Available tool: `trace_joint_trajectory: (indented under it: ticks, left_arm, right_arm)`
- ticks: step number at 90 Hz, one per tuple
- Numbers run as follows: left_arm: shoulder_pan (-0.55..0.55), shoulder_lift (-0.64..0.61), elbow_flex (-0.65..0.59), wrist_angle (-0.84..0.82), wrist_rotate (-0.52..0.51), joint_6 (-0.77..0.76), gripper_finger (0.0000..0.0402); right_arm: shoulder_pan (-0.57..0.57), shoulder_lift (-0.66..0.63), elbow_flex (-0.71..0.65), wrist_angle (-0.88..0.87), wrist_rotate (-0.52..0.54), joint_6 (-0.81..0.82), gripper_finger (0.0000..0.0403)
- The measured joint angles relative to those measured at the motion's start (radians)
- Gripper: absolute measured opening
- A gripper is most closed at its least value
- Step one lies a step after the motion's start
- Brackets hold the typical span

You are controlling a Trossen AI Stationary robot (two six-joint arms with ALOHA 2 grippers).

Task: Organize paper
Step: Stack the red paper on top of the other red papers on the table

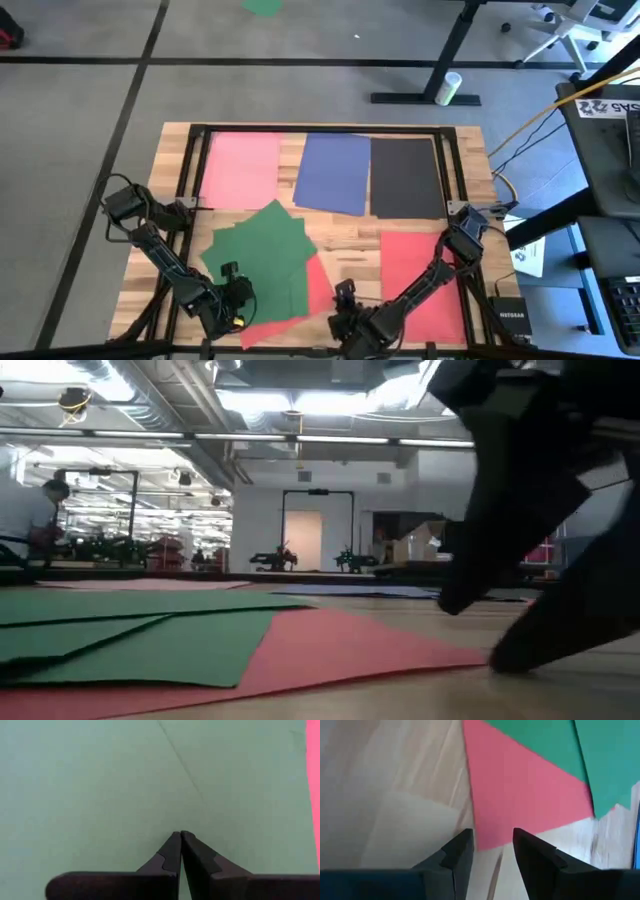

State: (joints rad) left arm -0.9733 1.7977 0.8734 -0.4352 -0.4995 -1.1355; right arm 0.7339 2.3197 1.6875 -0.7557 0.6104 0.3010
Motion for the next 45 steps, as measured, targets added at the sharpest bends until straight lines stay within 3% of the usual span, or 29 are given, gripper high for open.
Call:
trace_joint_trajectory:
  ticks: [45]
  left_arm:
    - [0.000,0.000,0.000,0.001,0.000,-0.001,0.0000]
  right_arm:
    - [-0.055,0.013,-0.005,0.127,0.111,-0.074,0.0133]
